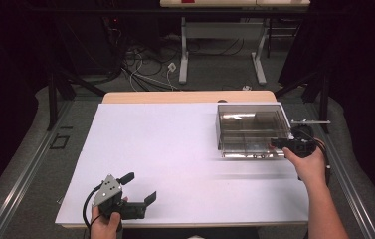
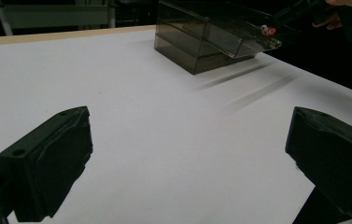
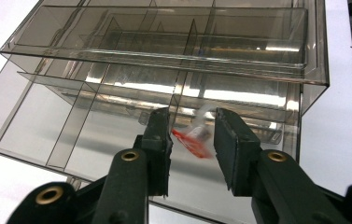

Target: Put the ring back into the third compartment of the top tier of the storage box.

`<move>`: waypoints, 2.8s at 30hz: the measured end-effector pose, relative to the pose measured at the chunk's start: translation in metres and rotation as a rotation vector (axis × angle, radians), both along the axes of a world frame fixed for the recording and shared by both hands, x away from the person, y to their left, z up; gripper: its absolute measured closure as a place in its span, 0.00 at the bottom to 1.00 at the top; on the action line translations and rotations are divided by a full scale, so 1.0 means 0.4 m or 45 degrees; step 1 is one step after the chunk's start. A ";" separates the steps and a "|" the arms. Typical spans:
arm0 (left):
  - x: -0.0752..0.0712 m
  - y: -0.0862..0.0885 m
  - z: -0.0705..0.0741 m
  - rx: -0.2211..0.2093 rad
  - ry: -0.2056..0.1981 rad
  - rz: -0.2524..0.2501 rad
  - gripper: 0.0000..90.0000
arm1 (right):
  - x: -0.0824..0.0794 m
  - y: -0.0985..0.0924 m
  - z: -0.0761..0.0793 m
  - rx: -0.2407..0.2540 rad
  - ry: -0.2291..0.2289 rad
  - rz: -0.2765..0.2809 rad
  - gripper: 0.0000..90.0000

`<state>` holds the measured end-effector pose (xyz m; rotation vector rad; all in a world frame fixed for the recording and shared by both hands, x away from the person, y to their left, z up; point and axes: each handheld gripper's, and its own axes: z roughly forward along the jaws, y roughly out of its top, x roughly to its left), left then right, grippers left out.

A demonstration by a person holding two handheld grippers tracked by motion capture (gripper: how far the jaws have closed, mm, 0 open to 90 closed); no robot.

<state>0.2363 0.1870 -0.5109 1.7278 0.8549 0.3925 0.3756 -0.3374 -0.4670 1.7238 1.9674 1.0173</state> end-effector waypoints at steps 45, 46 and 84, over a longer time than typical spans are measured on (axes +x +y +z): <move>-0.004 0.003 0.001 0.002 -0.002 0.013 0.01 | -0.043 0.084 0.067 -0.037 -0.343 0.287 0.30; -0.004 0.003 0.001 0.002 -0.003 0.013 0.01 | -0.045 0.088 0.070 -0.039 -0.342 0.295 0.29; -0.005 -0.007 0.003 0.024 -0.016 -0.011 0.01 | -0.250 0.326 -0.087 -0.042 -0.496 0.698 0.17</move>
